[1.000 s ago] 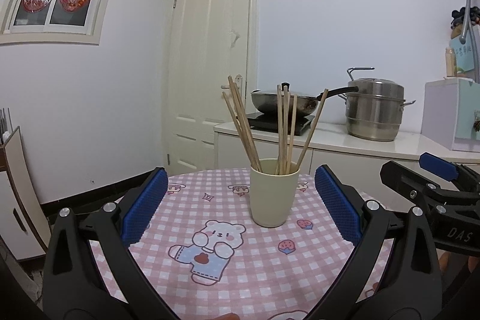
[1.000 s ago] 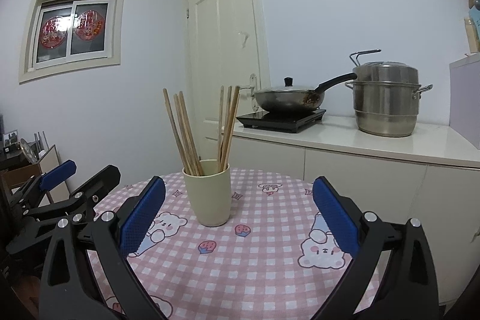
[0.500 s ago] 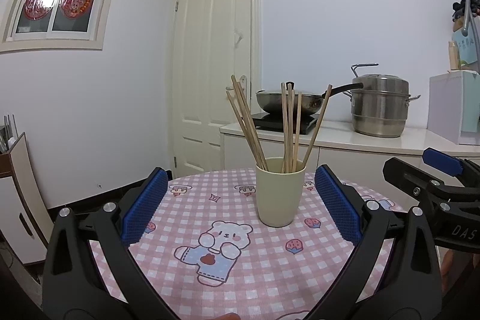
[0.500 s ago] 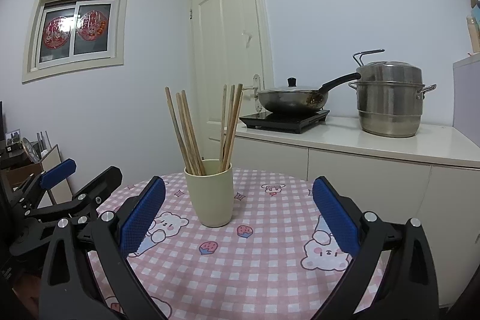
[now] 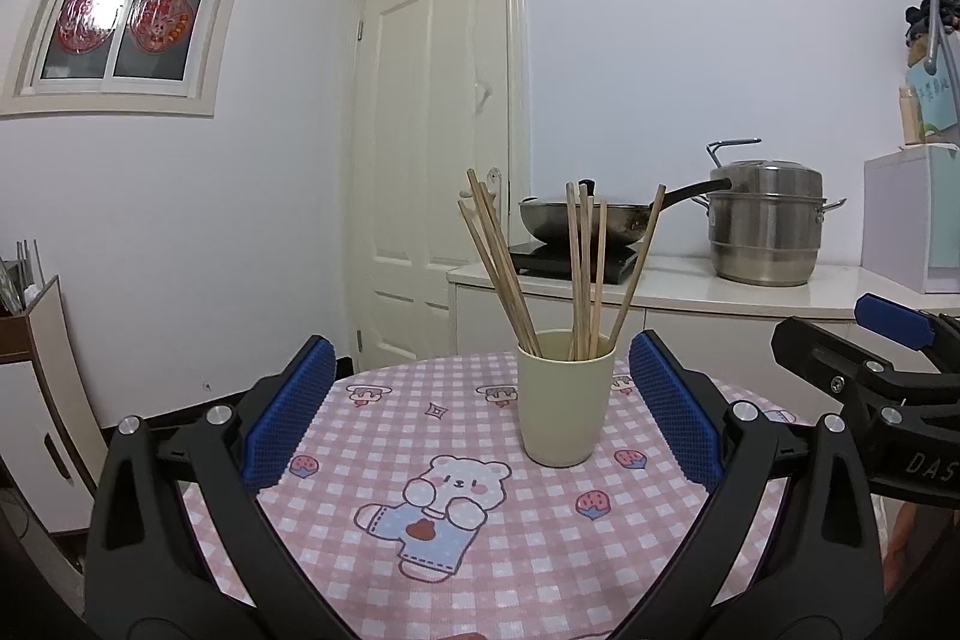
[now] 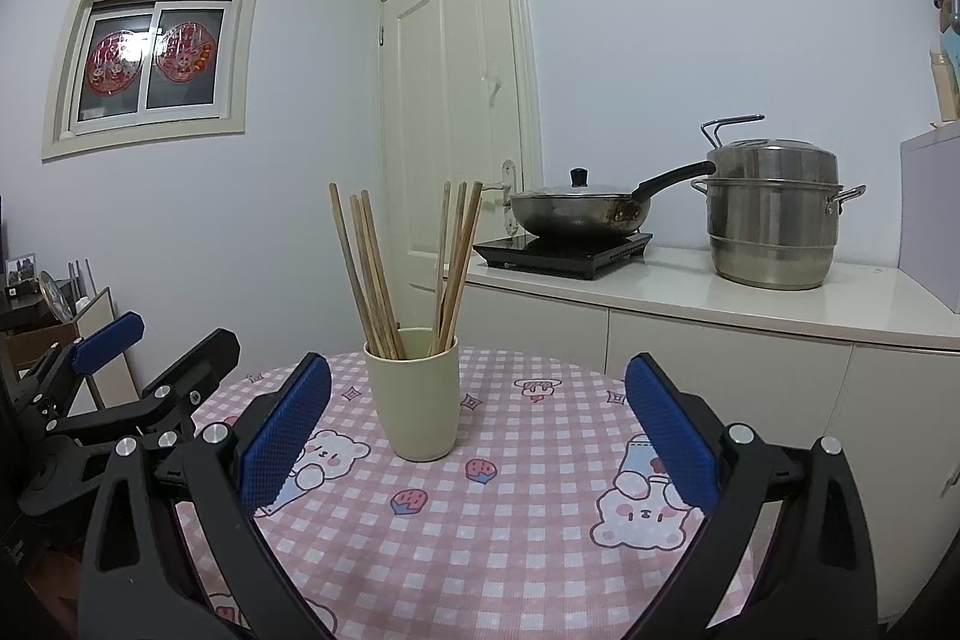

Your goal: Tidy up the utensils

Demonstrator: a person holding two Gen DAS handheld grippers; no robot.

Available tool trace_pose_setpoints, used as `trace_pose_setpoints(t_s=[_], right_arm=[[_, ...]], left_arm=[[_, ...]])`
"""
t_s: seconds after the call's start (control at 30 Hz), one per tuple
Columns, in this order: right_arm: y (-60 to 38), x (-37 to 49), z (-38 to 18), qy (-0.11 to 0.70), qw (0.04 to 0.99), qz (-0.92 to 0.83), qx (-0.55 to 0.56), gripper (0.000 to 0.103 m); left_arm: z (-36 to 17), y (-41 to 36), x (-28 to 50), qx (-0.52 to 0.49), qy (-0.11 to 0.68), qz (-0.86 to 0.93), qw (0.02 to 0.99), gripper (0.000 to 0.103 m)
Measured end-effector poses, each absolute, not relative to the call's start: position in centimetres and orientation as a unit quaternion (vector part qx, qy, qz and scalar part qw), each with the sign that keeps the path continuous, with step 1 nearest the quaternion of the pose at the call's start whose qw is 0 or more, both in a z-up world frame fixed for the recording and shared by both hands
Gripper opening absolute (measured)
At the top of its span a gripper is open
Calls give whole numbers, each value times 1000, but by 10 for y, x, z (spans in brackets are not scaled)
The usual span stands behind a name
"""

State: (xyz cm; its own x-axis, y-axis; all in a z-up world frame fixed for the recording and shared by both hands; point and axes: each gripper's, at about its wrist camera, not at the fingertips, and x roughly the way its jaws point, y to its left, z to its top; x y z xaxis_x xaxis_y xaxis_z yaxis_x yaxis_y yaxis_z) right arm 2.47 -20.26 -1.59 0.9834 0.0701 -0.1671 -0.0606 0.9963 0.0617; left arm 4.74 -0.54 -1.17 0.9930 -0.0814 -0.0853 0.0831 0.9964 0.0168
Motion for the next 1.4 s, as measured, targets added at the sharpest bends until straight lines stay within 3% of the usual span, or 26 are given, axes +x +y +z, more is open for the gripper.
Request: trace_pose_setpoints(t_s=[1.4], right_arm=[[-200, 24, -16, 78, 996, 26, 23, 95]], left_arm=[[-10, -5, 47, 18, 35, -43, 998, 97]])
